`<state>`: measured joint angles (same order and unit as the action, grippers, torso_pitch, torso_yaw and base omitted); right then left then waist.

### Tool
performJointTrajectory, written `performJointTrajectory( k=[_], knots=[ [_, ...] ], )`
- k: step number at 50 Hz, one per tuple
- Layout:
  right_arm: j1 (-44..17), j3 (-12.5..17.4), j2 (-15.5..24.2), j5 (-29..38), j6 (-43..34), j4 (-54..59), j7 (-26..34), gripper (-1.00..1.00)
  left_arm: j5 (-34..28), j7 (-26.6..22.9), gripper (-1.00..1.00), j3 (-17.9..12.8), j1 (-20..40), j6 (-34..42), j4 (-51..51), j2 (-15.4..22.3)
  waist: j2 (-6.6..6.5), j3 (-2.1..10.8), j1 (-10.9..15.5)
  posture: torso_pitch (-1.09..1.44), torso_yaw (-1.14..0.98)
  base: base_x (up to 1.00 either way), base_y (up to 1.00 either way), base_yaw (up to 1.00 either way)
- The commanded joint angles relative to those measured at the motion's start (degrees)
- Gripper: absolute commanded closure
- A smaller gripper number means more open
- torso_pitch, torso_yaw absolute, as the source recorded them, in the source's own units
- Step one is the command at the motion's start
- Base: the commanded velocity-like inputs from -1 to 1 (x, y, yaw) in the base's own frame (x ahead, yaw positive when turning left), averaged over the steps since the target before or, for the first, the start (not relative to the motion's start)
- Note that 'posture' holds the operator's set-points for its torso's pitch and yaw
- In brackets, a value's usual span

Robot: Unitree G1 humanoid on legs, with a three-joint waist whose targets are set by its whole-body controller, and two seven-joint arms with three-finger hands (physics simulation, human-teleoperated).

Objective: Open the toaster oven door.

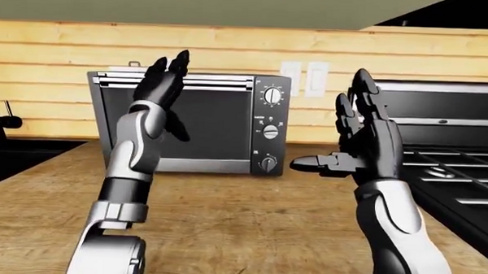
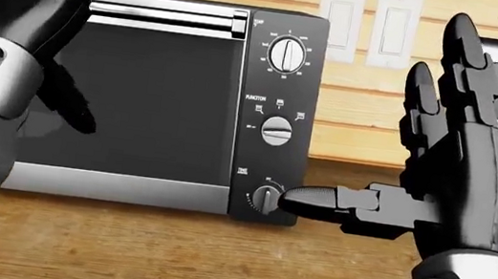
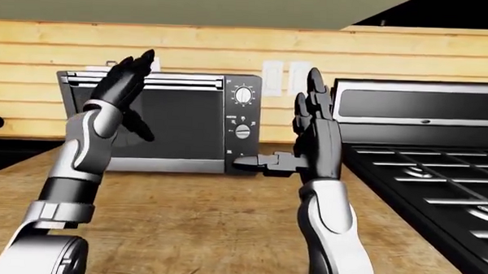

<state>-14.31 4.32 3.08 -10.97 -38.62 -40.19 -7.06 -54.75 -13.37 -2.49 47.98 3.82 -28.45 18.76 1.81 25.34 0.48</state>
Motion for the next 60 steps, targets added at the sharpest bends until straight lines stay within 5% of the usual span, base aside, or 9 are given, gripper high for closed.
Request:
performJointTrajectory(
  k=[1,32,60],
  knots=[
    [-1.62,0.13,0.17,0.07,1.02,-1.14,-0.06,-1.0,-0.65,0.88,-1.0,-0.48,3.19,-1.23,0.14,0.44,-0.14,-0.16,-0.01,-0.7,0.0,0.0,0.0,0.0],
    [-1.39,-0.19,-0.15,0.4,2.56,0.29,0.01,-1.0,-4.55,11.47,-1.0,3.4,15.95,-6.39,-33.5,0.69,-0.06,0.22,-0.91,-0.7,0.0,0.0,0.0,0.0],
    [-0.83,-0.11,-0.26,0.3,3.29,0.61,-0.08,-1.0,-9.19,8.32,-1.0,4.25,13.19,-8.43,-34.29,0.79,-0.33,0.81,-1.19,-0.7,0.0,0.0,0.0,0.0]
  ],
)
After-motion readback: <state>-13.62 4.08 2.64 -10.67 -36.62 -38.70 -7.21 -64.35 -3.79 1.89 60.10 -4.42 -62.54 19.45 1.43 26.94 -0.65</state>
